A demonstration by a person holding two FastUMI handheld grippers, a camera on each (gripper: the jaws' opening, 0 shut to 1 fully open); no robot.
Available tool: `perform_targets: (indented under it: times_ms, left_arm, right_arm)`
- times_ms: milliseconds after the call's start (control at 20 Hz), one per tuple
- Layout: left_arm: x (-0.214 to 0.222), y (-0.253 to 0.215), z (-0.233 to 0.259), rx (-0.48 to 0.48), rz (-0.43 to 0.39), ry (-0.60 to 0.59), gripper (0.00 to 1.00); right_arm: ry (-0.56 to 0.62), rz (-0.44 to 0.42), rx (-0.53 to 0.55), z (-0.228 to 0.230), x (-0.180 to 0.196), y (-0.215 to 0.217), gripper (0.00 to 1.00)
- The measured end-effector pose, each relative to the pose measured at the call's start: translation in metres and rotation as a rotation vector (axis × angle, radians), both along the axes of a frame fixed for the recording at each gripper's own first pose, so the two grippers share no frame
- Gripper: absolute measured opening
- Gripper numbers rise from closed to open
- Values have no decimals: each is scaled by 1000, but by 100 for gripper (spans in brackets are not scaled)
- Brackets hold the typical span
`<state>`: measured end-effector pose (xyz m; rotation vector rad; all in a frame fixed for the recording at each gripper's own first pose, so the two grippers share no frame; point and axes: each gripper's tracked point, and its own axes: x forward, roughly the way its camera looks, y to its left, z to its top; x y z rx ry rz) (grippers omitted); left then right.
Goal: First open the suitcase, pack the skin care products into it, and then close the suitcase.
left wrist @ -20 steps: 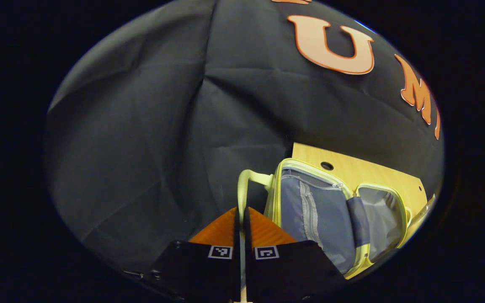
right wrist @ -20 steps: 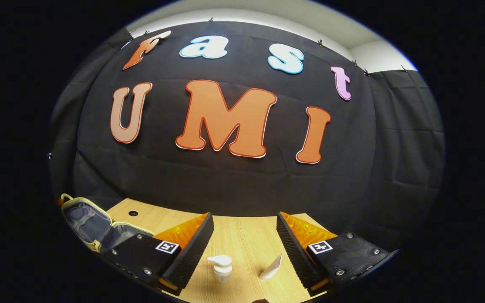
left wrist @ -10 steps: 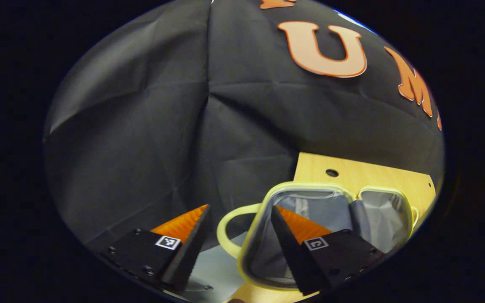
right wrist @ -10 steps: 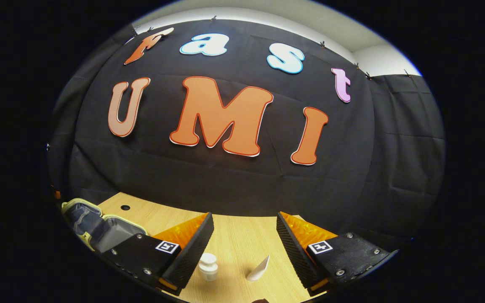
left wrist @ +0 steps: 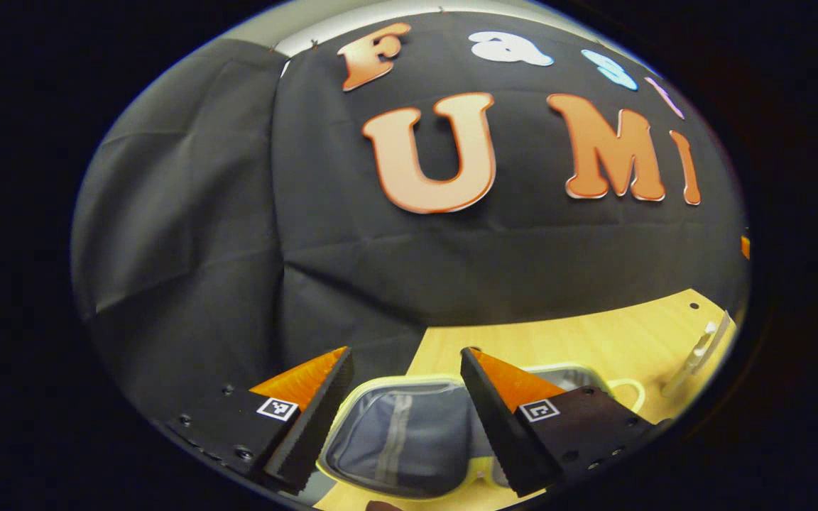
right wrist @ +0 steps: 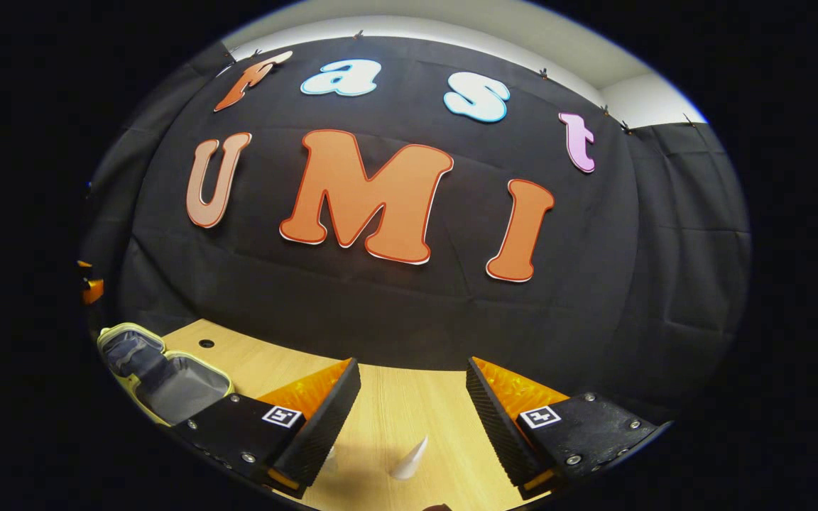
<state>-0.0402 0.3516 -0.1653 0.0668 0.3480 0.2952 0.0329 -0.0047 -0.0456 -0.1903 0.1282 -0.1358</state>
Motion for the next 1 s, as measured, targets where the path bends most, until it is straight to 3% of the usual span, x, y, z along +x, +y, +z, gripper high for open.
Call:
perform_targets:
  times_ms: [250, 600, 1000]
  left_arm:
    - [10, -105, 51, 30, -66, -131, 98]
    - [23, -225, 75, -6, -180, -204, 100]
    - [32, -318, 37, -80, -333, -112, 100]
  right_arm:
    - [5, 31, 42, -9, -10, -22, 96]
    - [2, 77, 83, -19, -15, -41, 96]
    - [74, 96, 85, -54, -18, -57, 96]
